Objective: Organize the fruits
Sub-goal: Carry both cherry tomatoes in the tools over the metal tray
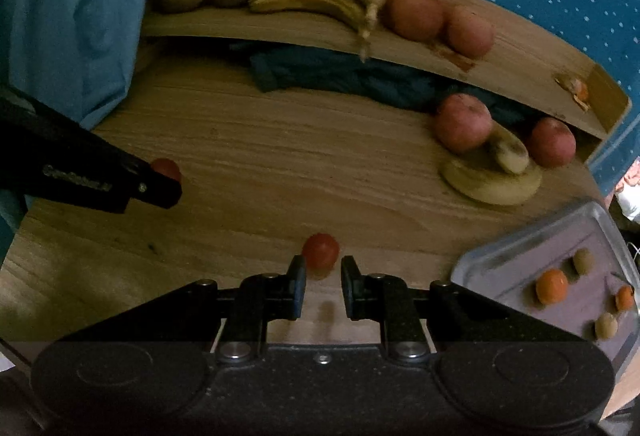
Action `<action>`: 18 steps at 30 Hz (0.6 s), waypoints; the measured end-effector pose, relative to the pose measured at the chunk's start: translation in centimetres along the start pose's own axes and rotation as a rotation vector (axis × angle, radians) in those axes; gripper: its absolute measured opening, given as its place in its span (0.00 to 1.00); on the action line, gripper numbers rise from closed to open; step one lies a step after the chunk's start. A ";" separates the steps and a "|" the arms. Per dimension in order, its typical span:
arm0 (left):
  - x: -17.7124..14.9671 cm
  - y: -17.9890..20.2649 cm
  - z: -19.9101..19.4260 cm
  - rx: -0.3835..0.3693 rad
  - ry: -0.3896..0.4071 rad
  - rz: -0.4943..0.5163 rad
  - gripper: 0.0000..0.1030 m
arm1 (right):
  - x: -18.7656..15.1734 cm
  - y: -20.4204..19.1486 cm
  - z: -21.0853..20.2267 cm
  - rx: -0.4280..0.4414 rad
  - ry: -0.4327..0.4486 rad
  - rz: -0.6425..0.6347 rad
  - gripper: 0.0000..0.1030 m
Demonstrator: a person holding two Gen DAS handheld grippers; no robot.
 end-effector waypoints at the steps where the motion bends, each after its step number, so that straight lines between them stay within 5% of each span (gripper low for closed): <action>1: -0.2 0.4 0.2 0.000 -0.005 0.009 0.25 | -0.2 0.2 -0.1 0.001 0.002 0.000 0.19; 18: 0.9 4.4 1.9 0.089 -0.016 -0.066 0.25 | -0.8 2.1 3.7 0.164 -0.013 -0.046 0.26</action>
Point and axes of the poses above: each gripper's, at about its wrist camera, not at the fingertips, and z roughly the way its jaws point, y to its right, x to its top, the point moved 9 cm from there along z, roughly the way its jaws point
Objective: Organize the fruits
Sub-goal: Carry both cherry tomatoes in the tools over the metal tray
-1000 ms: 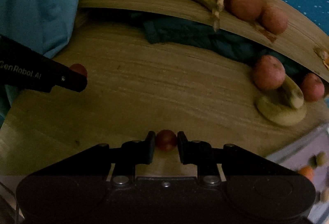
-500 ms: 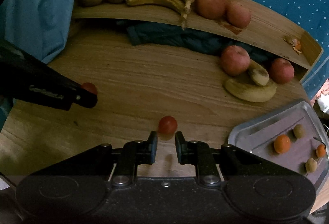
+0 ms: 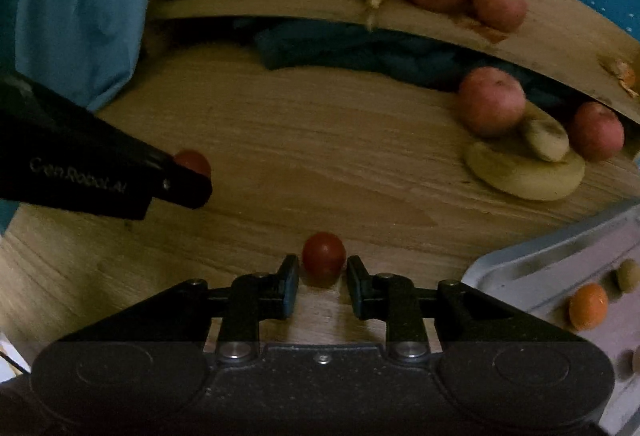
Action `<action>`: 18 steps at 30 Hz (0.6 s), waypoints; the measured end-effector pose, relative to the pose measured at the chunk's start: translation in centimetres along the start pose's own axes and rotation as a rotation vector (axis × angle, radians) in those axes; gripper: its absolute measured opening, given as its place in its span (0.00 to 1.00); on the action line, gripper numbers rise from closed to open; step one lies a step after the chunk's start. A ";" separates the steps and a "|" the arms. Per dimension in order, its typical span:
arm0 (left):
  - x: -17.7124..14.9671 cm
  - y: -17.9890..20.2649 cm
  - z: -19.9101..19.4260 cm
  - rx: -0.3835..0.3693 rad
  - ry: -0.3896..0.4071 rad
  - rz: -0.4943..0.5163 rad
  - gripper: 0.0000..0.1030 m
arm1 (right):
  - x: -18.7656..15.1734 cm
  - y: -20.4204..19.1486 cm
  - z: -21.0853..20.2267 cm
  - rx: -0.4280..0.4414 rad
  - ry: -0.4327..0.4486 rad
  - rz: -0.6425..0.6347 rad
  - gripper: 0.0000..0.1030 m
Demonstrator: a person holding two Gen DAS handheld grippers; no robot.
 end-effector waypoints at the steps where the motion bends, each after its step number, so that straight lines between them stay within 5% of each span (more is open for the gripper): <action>1: 0.0 0.0 0.0 0.004 -0.001 -0.008 0.25 | 0.1 0.0 0.0 0.010 0.002 -0.001 0.26; 18: 0.4 1.2 0.4 0.062 -0.001 -0.078 0.25 | 0.6 2.0 -0.7 0.065 0.043 -0.017 0.23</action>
Point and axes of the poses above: each gripper's, at about its wrist camera, not at the fingertips, and z roughly the way its jaws point, y to its right, x to its top, the point moved 9 cm from there along z, roughly the way its jaws point
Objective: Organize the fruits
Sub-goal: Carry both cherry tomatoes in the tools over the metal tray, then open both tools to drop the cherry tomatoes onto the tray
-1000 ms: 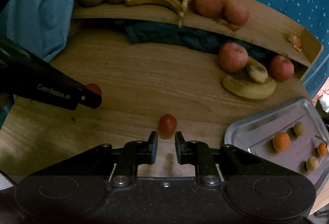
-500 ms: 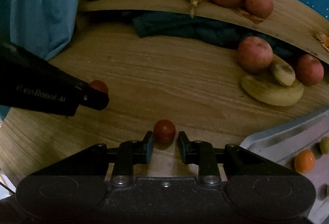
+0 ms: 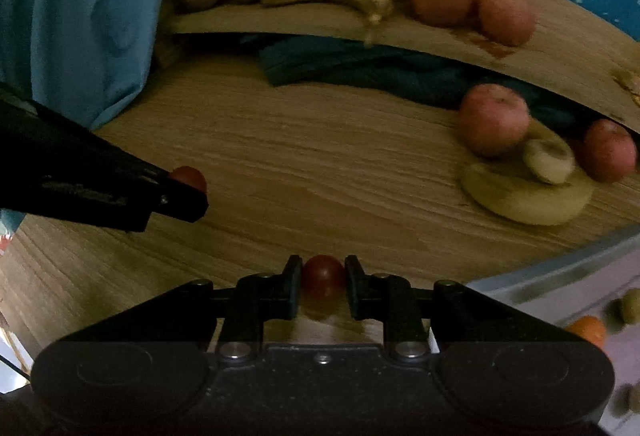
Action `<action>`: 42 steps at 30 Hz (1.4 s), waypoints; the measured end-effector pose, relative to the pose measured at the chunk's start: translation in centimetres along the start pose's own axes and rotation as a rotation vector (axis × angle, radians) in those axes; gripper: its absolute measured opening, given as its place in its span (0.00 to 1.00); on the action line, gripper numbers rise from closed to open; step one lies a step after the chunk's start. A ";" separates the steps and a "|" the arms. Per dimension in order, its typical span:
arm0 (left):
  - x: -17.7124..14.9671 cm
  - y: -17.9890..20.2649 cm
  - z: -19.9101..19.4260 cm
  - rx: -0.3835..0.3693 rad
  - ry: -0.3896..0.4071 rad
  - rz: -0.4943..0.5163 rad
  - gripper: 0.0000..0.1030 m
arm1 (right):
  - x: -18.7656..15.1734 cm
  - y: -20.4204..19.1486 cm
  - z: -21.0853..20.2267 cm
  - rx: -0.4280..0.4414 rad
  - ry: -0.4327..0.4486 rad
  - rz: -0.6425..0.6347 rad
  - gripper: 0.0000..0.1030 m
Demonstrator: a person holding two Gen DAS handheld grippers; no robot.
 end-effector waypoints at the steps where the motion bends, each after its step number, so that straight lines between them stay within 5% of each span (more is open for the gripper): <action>1: 0.0 0.5 0.0 -0.004 0.001 0.005 0.25 | 0.0 0.5 -0.4 -0.005 0.007 0.006 0.23; 12: 1.6 10.5 1.8 -0.113 0.014 0.146 0.25 | -2.6 10.1 -7.4 -0.167 0.092 0.142 0.23; 22: 1.5 21.0 3.7 -0.199 -0.001 0.249 0.25 | -8.2 19.5 -11.2 -0.280 0.056 0.263 0.23; 42: 0.0 23.2 5.5 -0.130 -0.076 0.247 0.25 | -11.5 21.2 -10.5 -0.222 0.014 0.321 0.23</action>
Point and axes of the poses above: each gripper's, at about its wrist camera, not at the fingertips, and z roughly the way its jaws point, y to its right, x to its top, the point moved 9 cm from there along z, roughly the way its jaws point
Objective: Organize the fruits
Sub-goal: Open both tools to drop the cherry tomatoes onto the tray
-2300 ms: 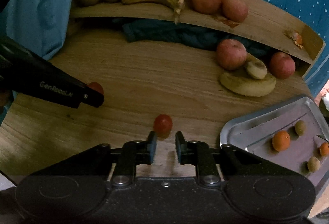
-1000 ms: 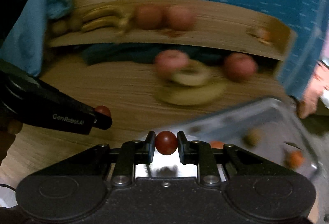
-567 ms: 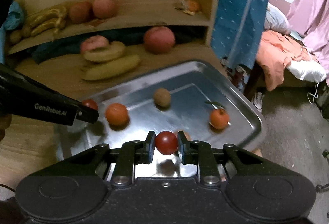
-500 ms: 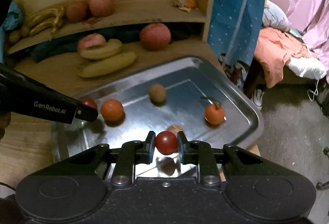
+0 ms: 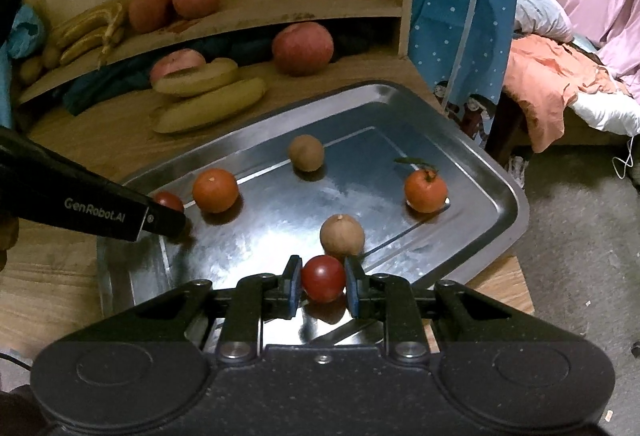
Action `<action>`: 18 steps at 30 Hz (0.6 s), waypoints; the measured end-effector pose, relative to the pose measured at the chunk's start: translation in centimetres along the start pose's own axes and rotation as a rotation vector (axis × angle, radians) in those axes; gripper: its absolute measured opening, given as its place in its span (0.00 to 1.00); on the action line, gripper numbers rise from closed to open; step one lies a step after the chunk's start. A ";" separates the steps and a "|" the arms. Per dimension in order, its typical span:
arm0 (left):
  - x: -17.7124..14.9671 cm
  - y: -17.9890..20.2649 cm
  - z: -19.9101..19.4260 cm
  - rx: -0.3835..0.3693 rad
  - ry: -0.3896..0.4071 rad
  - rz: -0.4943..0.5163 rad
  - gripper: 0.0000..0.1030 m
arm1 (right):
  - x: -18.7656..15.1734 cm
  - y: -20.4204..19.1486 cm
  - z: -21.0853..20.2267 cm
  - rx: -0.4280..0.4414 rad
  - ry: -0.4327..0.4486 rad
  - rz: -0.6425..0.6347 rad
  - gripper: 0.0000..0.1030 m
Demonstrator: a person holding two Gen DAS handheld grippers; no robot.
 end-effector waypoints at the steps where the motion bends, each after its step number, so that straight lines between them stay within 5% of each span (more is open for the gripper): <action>1: -0.2 -0.1 0.0 0.000 -0.002 -0.001 0.25 | -0.1 0.0 0.1 -0.002 -0.004 -0.001 0.24; 5: -0.8 -0.3 0.0 0.008 -0.015 -0.001 0.28 | -0.4 -0.3 0.1 -0.009 -0.011 -0.003 0.40; 7: -1.1 -0.4 -0.2 0.012 -0.018 -0.001 0.38 | -0.4 -0.5 -0.1 -0.018 -0.005 -0.002 0.49; 9: -1.2 -0.7 -0.7 0.018 -0.008 -0.006 0.60 | -0.4 -0.6 -0.5 -0.024 0.005 0.003 0.56; 14: -1.4 -1.6 -2.2 0.039 0.016 -0.008 0.78 | -0.5 -1.4 -1.7 -0.037 0.033 0.027 0.81; 18: -1.9 -3.0 -3.7 0.072 0.040 -0.005 0.91 | -0.9 -2.2 -2.7 -0.049 0.047 0.060 0.89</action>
Point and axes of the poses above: each gripper's, at about its wrist camera, not at the fingertips, and z roughly the way its jaws point, y to its right, x to its top, the point moved 9 cm from there along z, roughly the way its jaws point
